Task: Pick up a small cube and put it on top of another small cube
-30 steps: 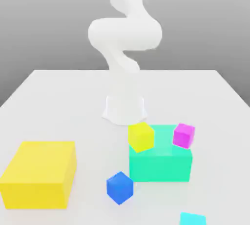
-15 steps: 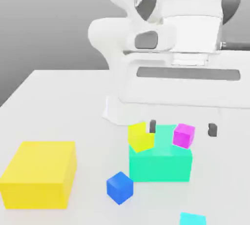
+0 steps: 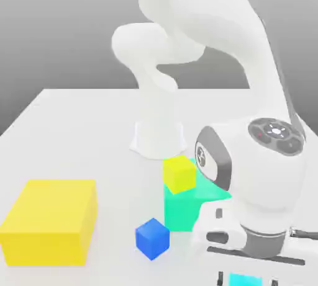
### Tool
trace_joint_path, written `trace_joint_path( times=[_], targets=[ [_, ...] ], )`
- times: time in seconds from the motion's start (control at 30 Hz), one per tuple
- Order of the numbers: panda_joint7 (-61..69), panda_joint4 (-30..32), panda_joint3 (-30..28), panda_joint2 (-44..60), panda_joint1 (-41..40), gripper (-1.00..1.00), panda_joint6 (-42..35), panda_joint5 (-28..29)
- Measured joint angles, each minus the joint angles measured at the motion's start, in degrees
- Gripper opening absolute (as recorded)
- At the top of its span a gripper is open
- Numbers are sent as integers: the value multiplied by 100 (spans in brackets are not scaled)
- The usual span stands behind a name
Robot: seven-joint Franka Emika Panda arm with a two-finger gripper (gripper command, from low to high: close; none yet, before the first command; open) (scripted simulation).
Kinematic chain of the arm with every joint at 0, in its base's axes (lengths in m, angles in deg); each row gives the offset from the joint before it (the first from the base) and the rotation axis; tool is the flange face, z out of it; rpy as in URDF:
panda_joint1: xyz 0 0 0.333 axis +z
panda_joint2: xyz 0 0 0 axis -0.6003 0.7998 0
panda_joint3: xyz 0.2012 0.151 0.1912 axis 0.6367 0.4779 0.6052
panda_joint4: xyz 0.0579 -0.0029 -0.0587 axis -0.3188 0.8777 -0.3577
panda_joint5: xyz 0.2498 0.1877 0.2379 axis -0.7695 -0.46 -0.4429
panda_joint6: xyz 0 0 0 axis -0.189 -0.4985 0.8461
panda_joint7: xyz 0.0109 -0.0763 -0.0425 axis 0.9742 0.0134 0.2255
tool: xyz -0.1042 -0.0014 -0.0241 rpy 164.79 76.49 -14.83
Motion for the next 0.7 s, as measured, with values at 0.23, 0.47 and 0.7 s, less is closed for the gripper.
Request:
trace_joint_path(
  times=[0.23, 0.47, 0.7],
  targets=[
    [39, 36, 50, -168, -37, -100, -126, -56],
    [706, 633, 247, -1539, -282, -100, -918, -192],
    [1960, 1562, 260, -2986, -480, -100, -1423, -337]
  ],
)
